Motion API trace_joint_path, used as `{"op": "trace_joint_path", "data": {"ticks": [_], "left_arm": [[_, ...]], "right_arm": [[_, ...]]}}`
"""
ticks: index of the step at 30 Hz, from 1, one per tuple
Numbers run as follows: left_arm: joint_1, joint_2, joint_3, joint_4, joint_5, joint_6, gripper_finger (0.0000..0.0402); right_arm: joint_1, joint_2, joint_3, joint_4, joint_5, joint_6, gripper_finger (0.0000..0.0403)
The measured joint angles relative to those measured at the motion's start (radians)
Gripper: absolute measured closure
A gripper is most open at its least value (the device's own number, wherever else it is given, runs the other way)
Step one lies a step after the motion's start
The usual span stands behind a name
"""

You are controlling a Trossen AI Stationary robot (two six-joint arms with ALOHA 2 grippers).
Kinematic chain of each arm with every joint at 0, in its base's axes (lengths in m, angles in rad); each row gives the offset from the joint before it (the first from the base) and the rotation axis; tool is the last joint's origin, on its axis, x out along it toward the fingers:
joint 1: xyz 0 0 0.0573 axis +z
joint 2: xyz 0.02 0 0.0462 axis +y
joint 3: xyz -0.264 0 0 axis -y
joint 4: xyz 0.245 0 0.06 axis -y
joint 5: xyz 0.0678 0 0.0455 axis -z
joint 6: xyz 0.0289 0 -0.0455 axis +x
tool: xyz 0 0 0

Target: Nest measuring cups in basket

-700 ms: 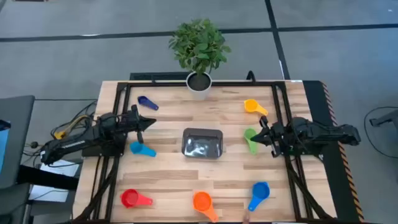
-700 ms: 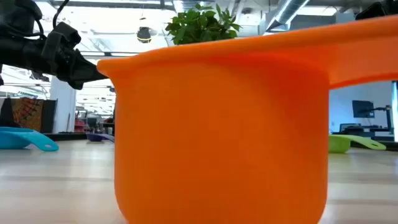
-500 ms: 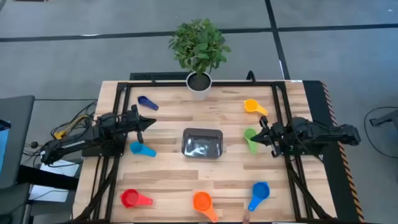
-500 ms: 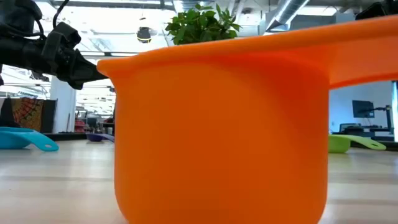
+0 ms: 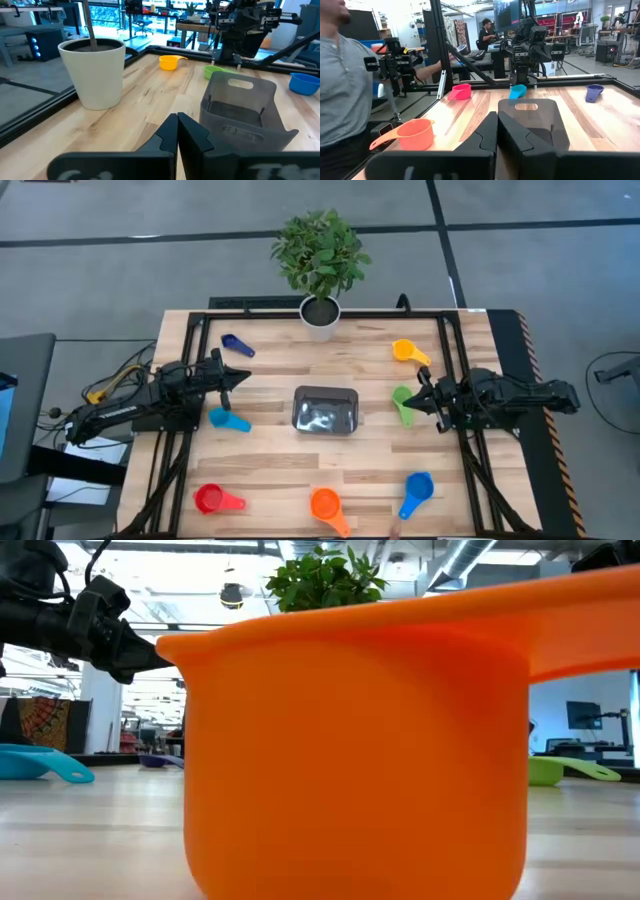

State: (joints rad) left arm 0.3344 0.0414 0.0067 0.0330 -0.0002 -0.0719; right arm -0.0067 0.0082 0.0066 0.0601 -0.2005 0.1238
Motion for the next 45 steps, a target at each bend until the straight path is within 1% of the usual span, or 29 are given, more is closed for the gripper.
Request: {"op": "trace_joint_path", "data": {"ticks": [6,21,30,35,39,45], "left_arm": [[0.0,0.0,0.0,0.0,0.0,0.0,0.0401],[0.0,0.0,0.0,0.0,0.0,0.0,0.0401],[0.0,0.0,0.0,0.0,0.0,0.0,0.0401],[0.0,0.0,0.0,0.004,-0.047,0.021,0.0401],[0.0,0.0,0.0,0.004,-0.047,0.045,0.0401],[0.0,0.0,0.0,0.004,-0.046,-0.038,0.0401]], "right_arm": [[0.0,0.0,0.0,0.0,0.0,0.0,0.0364],[0.0,0.0,0.0,0.0,0.0,0.0,0.0374],[0.0,0.0,0.0,0.0,0.0,0.0,0.0366],[0.0,0.0,0.0,0.0,0.0,0.0,0.0366],[0.0,0.0,0.0,0.0,0.0,0.0,0.037],[0.0,0.0,0.0,0.0,0.0,0.0,0.0375]]}}
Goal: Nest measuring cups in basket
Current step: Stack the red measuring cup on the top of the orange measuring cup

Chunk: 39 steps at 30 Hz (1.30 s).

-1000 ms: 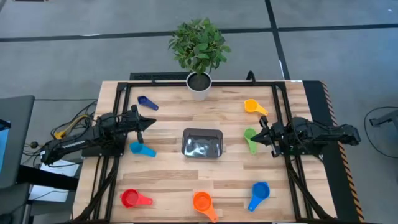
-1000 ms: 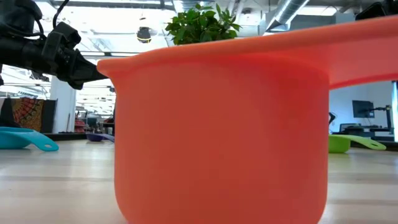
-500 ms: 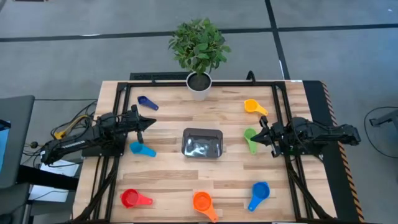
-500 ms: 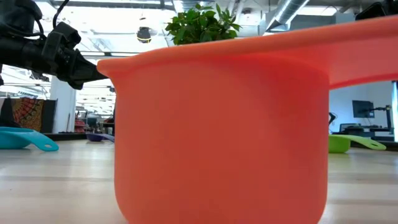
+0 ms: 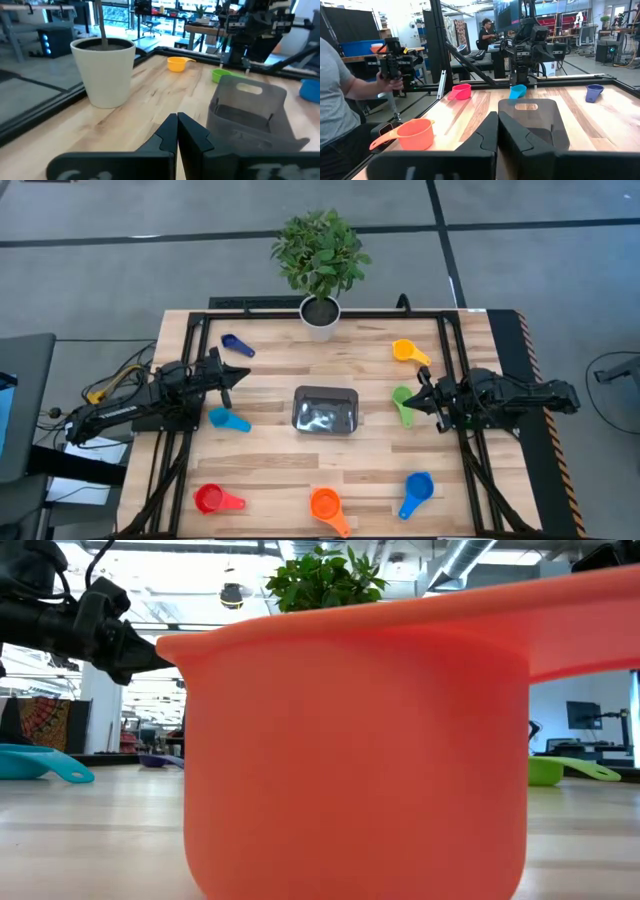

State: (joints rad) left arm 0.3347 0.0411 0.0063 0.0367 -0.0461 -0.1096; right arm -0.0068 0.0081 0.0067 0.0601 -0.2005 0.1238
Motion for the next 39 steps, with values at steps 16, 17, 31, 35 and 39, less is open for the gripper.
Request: {"op": "trace_joint_path", "data": {"ticks": [16,17,31,35,39], "left_arm": [[0.0,0.0,0.0,0.007,-0.04,-0.097,0.0401],[0.0,0.0,0.0,0.007,-0.04,-0.107,0.0401],[0.0,0.003,0.0,0.001,-0.021,-0.157,0.0401],[-0.001,0.033,0.0,-0.002,0.045,-0.184,0.0401],[-0.025,0.085,0.0,0.029,0.1,-0.2,0.0401]], "right_arm": [[-0.064,-0.002,0.0,-0.018,0.168,-0.467,0.0363],[-0.074,-0.003,0.0,-0.018,0.185,-0.485,0.0364],[-0.164,-0.003,0.0,-0.003,0.26,-0.27,0.0374],[-0.167,-0.003,0.0,-0.003,0.256,-0.267,0.0372],[-0.166,-0.003,0.0,0.001,0.255,-0.35,0.0367]]}}
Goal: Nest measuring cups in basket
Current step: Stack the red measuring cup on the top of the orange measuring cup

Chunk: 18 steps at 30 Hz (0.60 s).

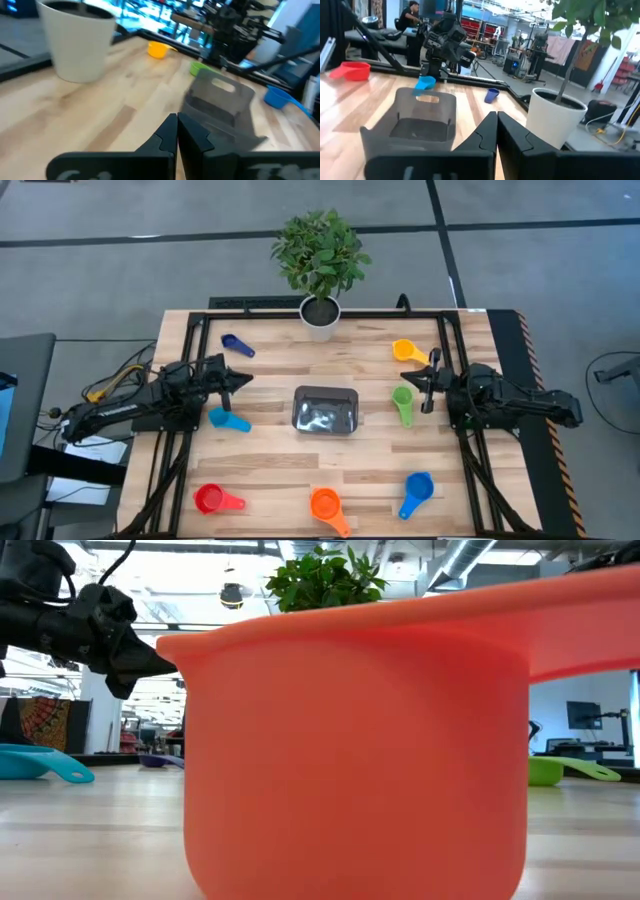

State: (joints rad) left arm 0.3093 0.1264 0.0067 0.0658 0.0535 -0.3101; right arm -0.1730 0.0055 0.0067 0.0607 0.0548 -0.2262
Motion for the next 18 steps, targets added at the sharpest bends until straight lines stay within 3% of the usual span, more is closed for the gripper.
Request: {"op": "trace_joint_path", "data": {"ticks": [4,13,18], "left_arm": [[-0.069,0.088,0.0,0.096,0.001,0.021,0.0401],[-0.225,0.314,0.01,0.324,-0.127,0.166,0.0401],[-0.276,0.422,0.051,0.404,-0.144,0.262,0.0393]], "right_arm": [[0.002,0.0,0.0,0.08,-0.004,0.02,0.0367],[0.009,0.0,0.0,0.237,-0.002,0.452,0.0375],[0.009,0.0,0.0,0.25,0.005,0.494,0.0371]]}}
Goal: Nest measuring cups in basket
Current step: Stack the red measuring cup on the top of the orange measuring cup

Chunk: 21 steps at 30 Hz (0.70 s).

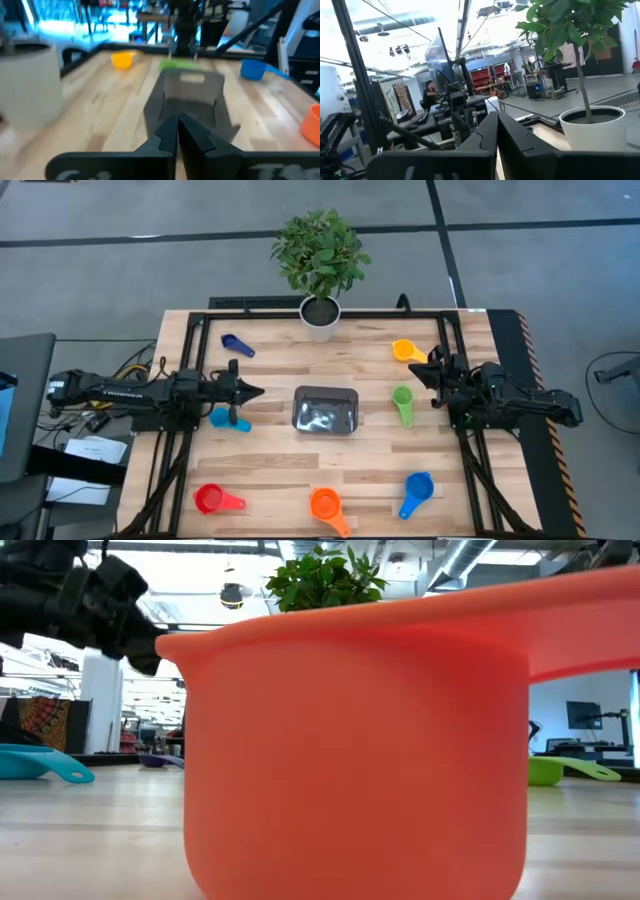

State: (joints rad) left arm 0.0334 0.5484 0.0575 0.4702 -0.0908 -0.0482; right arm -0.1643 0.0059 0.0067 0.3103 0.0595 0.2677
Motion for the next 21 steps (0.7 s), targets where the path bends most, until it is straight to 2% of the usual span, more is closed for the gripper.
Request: {"op": "trace_joint_path", "data": {"ticks": [5,12,15,21], "left_arm": [[-0.021,0.087,0.023,0.049,-0.002,0.064,0.0358],[-0.102,0.223,0.051,0.176,-0.017,-0.01,0.0313],[-0.21,0.314,0.101,0.171,-0.091,-0.043,0.0315],[-0.48,0.544,0.288,0.119,-0.361,-0.007,0.0325]], "right_arm": [[0.0,0.032,0.0,-0.002,0.101,0.102,0.037],[0.001,0.164,0.015,0.029,0.123,0.215,0.0363],[0.001,0.234,0.043,0.041,0.108,0.215,0.0354],[0.033,0.391,0.058,0.092,0.1,0.215,0.0342]]}}
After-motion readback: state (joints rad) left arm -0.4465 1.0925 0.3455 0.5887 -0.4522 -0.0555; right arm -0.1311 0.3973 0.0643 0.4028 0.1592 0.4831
